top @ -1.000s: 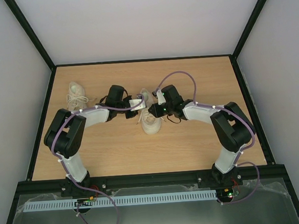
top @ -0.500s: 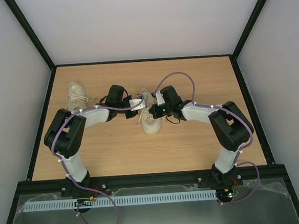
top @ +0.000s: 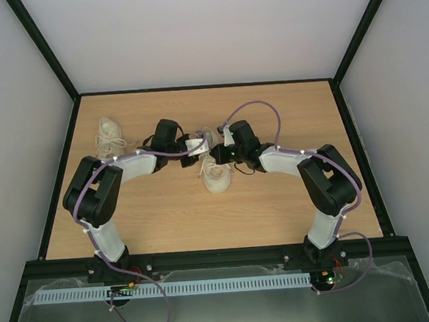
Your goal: Tie the shoes
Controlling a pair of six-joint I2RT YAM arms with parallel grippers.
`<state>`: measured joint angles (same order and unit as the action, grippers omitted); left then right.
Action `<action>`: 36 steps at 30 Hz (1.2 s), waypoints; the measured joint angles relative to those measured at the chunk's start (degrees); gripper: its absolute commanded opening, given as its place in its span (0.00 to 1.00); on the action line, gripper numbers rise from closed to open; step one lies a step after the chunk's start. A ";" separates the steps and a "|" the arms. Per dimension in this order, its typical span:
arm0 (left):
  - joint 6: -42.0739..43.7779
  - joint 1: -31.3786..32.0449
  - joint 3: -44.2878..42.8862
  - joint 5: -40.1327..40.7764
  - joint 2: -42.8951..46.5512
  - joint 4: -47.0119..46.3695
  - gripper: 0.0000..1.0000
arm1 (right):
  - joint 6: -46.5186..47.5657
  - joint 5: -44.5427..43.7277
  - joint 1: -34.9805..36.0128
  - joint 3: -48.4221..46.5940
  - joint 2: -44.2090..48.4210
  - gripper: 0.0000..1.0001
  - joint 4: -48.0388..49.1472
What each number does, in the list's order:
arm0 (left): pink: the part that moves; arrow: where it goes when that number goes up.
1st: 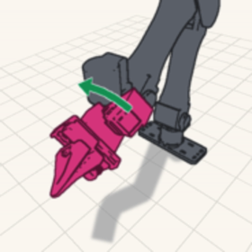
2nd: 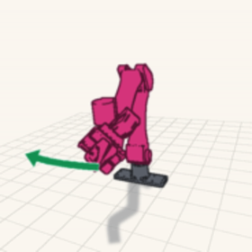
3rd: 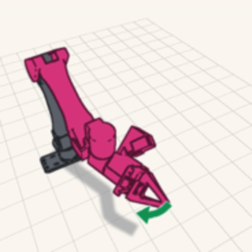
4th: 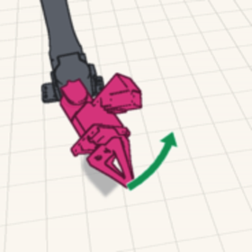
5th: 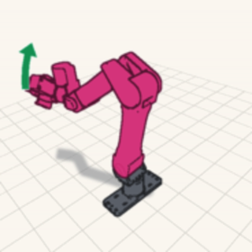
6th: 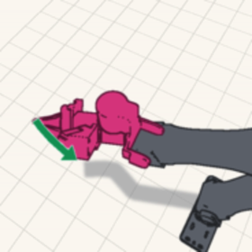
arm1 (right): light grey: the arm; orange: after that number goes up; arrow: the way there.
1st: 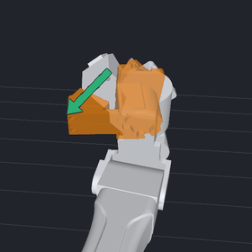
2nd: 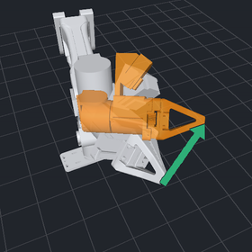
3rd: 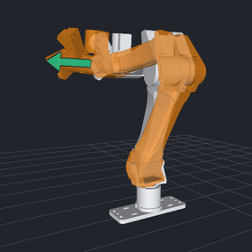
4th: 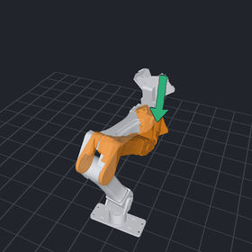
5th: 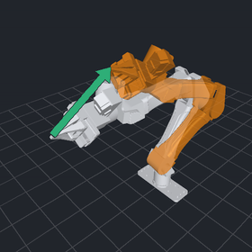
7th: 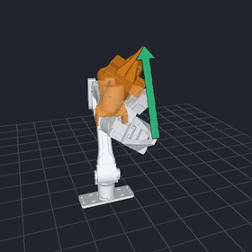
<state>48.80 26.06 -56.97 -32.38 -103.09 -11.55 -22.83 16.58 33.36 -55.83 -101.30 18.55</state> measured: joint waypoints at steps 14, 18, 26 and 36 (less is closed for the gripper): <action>1.11 -0.04 -0.09 -0.37 -0.17 -0.96 0.03 | -5.27 -4.04 0.04 -0.81 -2.03 0.01 2.80; 2.12 -0.04 -0.07 -0.33 -1.40 -1.53 0.03 | -5.95 -3.69 0.04 -0.81 -2.54 0.04 2.75; 4.87 -0.04 -0.07 -0.44 -2.78 -1.03 0.02 | -5.88 -2.95 -0.04 -0.79 -1.81 0.13 1.42; 6.51 -0.04 -0.07 -0.55 -2.78 -0.96 0.02 | -5.55 1.29 -1.68 -0.17 4.66 0.18 -1.88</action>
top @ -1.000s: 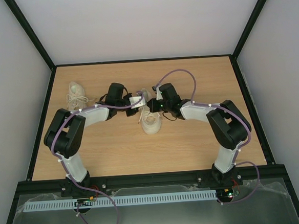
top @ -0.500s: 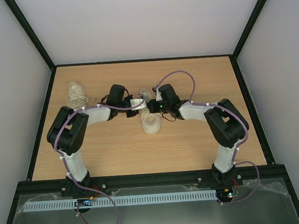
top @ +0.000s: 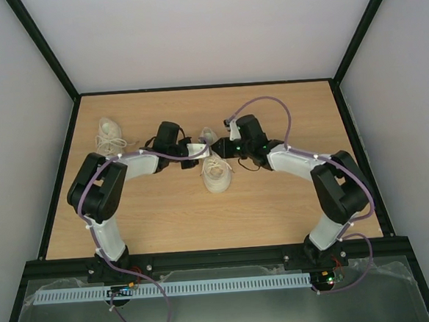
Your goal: Tie the shoes
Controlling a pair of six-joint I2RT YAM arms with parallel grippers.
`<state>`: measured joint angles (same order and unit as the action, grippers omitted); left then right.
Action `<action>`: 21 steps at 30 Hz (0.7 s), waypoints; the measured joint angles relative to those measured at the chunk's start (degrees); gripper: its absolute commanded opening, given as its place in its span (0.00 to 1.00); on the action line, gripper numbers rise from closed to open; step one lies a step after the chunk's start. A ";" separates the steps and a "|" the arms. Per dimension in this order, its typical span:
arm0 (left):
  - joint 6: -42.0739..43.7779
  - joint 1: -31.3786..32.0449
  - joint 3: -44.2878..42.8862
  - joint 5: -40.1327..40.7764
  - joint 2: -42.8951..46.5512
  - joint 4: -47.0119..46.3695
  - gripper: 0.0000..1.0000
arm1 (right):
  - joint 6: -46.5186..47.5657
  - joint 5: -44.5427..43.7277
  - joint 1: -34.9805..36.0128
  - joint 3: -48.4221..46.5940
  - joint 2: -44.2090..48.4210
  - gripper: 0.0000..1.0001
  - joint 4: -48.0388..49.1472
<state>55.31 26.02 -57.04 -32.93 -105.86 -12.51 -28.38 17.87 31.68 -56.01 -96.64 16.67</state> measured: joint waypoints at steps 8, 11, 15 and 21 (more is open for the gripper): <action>2.14 0.09 1.20 -0.07 0.00 -0.85 0.02 | 7.02 4.81 -5.33 -11.02 -3.26 0.23 -11.47; 2.45 0.13 1.20 -0.07 0.00 -1.11 0.02 | 11.37 6.51 -5.97 -18.08 -7.45 0.27 -15.06; 2.82 0.22 1.20 -0.04 0.00 -1.29 0.02 | 16.94 8.57 -5.44 -24.79 -11.61 0.29 -22.12; 3.04 0.33 1.20 -0.04 0.00 -1.29 0.02 | 22.23 8.96 -3.76 -29.99 -16.44 0.28 -28.55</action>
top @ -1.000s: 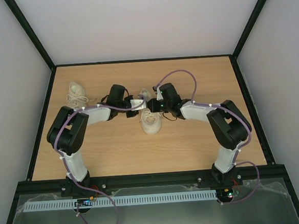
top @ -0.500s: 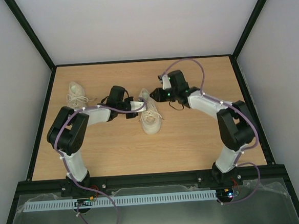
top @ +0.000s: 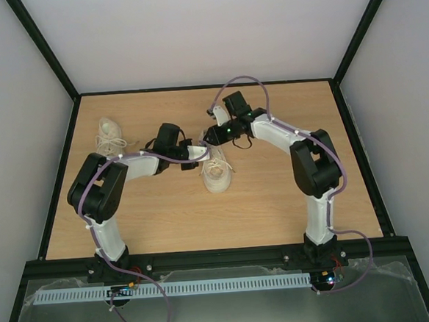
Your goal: Tie the shoes
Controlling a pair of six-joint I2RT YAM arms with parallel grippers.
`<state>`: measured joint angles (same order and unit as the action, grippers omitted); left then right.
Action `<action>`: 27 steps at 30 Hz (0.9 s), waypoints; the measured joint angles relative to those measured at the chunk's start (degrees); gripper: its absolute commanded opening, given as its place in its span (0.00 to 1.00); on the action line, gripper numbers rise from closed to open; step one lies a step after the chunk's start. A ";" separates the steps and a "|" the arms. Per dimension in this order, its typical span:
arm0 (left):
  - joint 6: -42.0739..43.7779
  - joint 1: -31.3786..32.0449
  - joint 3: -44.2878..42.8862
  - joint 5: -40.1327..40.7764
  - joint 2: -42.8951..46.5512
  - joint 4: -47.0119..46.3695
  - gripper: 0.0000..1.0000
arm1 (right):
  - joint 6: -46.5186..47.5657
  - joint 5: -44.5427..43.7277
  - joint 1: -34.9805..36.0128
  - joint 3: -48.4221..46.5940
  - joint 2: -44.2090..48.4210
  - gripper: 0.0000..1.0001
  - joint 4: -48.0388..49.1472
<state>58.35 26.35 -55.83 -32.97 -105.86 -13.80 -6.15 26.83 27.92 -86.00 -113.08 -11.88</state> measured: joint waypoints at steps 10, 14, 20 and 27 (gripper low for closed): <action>0.22 0.00 0.00 0.00 0.00 0.00 0.02 | 3.45 -1.09 1.40 -4.00 -5.77 0.39 -6.34; 0.22 0.00 0.09 0.00 0.02 -0.02 0.02 | 4.81 -2.84 1.46 -5.88 -5.77 0.33 -8.22; 0.33 0.00 0.31 0.00 0.02 -0.17 0.02 | 6.95 -2.97 1.44 -8.35 -5.77 0.35 -12.44; 0.57 0.00 0.31 0.00 0.02 -0.20 0.02 | 7.58 -3.76 1.46 -9.60 -7.02 0.35 -14.47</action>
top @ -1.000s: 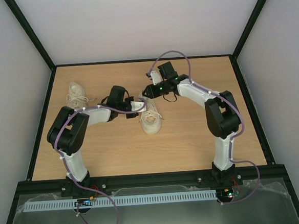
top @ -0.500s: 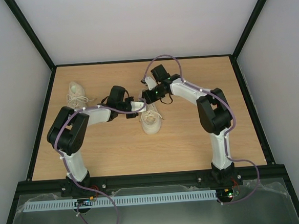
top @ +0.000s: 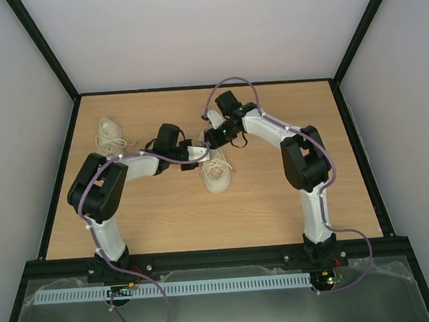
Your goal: Tie the shoes
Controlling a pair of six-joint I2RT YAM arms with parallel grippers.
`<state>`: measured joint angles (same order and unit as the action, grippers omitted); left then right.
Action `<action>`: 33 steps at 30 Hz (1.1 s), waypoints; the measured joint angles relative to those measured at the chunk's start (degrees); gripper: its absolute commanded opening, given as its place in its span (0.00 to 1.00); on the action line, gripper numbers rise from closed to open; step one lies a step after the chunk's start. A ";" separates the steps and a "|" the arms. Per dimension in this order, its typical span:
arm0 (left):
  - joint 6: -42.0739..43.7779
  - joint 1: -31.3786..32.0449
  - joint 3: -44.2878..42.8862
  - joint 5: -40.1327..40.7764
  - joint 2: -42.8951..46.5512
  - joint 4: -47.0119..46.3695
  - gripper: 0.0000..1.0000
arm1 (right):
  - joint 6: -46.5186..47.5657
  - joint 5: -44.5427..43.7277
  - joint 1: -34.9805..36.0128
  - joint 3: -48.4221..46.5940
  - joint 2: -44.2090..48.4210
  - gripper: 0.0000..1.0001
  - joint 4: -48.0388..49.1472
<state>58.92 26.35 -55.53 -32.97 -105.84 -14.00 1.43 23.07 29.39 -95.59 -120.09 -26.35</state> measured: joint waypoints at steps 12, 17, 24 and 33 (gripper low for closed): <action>0.00 0.00 0.00 0.00 0.00 0.00 0.02 | 1.42 1.57 0.00 -0.98 -2.05 0.15 -0.74; 0.00 0.00 0.00 0.00 0.00 0.00 0.02 | 1.51 2.27 0.00 -0.83 -2.05 0.05 -0.85; 0.26 0.00 0.00 -0.13 0.00 0.04 0.02 | 1.16 2.23 0.00 -0.57 -1.25 0.01 -0.85; 3.67 0.00 0.00 -1.44 1.99 3.41 0.25 | -1.42 0.81 -0.46 1.68 2.80 0.01 1.46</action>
<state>62.59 26.35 -55.53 -34.41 -103.85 -10.59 0.01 23.88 28.93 -93.91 -117.30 -24.88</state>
